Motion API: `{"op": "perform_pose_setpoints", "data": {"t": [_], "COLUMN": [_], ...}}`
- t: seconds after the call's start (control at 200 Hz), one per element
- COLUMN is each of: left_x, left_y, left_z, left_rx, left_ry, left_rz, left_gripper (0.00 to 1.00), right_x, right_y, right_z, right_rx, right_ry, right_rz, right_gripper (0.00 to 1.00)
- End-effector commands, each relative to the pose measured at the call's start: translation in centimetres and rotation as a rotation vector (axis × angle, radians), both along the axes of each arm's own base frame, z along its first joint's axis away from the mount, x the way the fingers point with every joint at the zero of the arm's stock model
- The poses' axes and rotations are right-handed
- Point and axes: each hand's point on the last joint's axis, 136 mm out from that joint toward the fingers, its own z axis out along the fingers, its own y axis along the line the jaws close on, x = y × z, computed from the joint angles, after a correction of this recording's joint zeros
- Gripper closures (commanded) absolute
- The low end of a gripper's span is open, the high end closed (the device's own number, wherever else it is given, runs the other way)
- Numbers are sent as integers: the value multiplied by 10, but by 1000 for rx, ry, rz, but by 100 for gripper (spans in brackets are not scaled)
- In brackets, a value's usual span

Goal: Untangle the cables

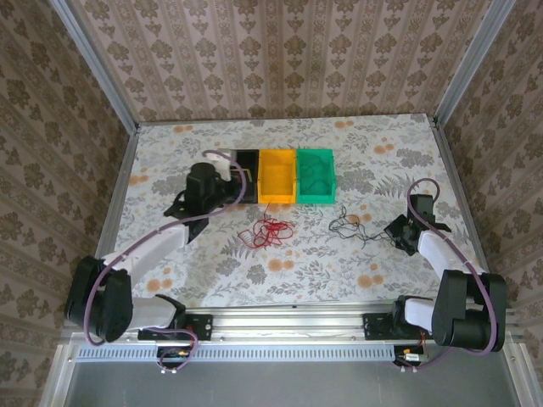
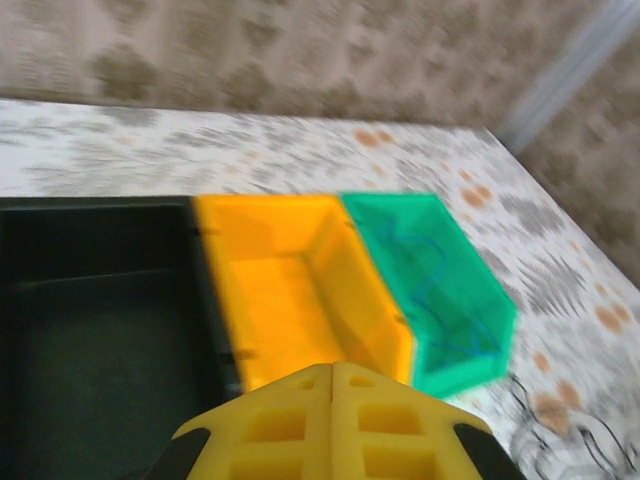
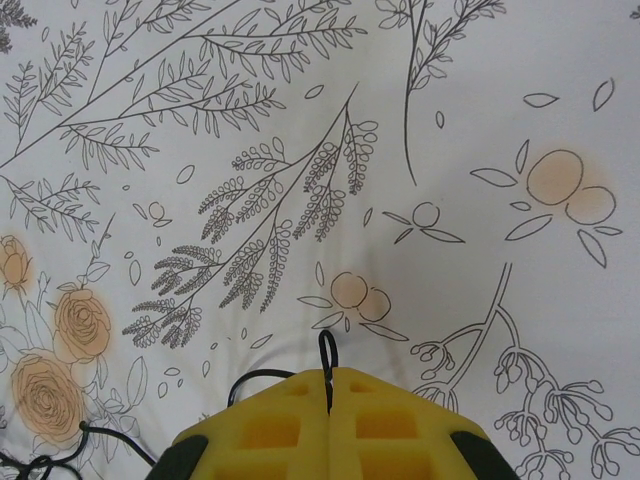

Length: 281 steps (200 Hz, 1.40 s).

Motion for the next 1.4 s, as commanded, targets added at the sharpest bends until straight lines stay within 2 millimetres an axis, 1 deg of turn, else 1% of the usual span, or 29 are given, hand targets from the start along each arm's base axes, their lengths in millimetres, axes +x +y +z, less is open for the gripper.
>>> {"op": "perform_pose_setpoints", "data": {"t": [0.0,0.03,0.04,0.07,0.135,0.14,0.185,0.225,0.28,0.31,0.33,0.395,0.46,0.49,0.505,0.59,0.655,0.72,0.81,0.94,1.095,1.205,1.4], "left_x": [-34,-44,-49,-58,-79,-80,-90,-100,-111,-115,-117,-123,-124,-125,-124,-124,-123,-117,-104,-92,-83,-82,-84], "left_y": [-64,-82,-88,-105,-140,-142,-163,-182,-203,-214,-220,-241,-263,-271,-275,-294,-302,-308,-311,-315,-312,-307,-302], "left_z": [-10,-20,-20,-30,-50,-49,-66,-75,-92,-96,-103,-114,-113,-115,-111,-114,-122,-131,-144,-153,-161,-169,-180], "left_rx": [117,154,163,205,293,296,351,381,429,457,484,545,542,524,508,464,462,460,460,446,488,516,531], "left_ry": [-15,-7,-10,-3,1,-3,2,-5,-13,-38,-50,-98,-128,-115,-115,-62,-19,21,83,145,155,174,207], "left_rz": [-278,-351,-377,-446,-579,-587,-657,-718,-796,-825,-843,-902,-930,-944,-948,-978,-988,-975,-928,-877,-819,-808,-800], "left_gripper": [100,99,97,89,76,75,70,65,63,61,60,59,60,59,59,58,54,50,50,50,51,57,57], "right_x": [1,2,2,1,-1,-1,-2,-2,-2,-2,-2,-1,0,-1,-1,-1,0,0,1,2,4,4,5], "right_y": [6,8,8,9,9,9,10,11,13,13,14,17,19,19,19,20,22,23,24,24,25,27,28], "right_z": [4,5,5,4,3,3,2,2,2,2,2,3,2,2,2,1,1,2,4,7,9,9,11], "right_rx": [20,21,20,17,13,13,13,16,22,25,27,39,45,46,45,43,45,47,47,44,48,56,59], "right_ry": [-6,-8,-8,-2,5,6,7,8,6,4,3,-5,-5,-2,-2,-4,-15,-23,-34,-48,-65,-68,-80], "right_rz": [41,56,59,69,82,83,91,95,102,106,108,119,132,136,137,147,152,156,159,163,166,168,172], "right_gripper": [98,98,98,98,98,98,98,98,97,97,97,97,97,97,97,97,97,97,97,97,97,97,97]}}
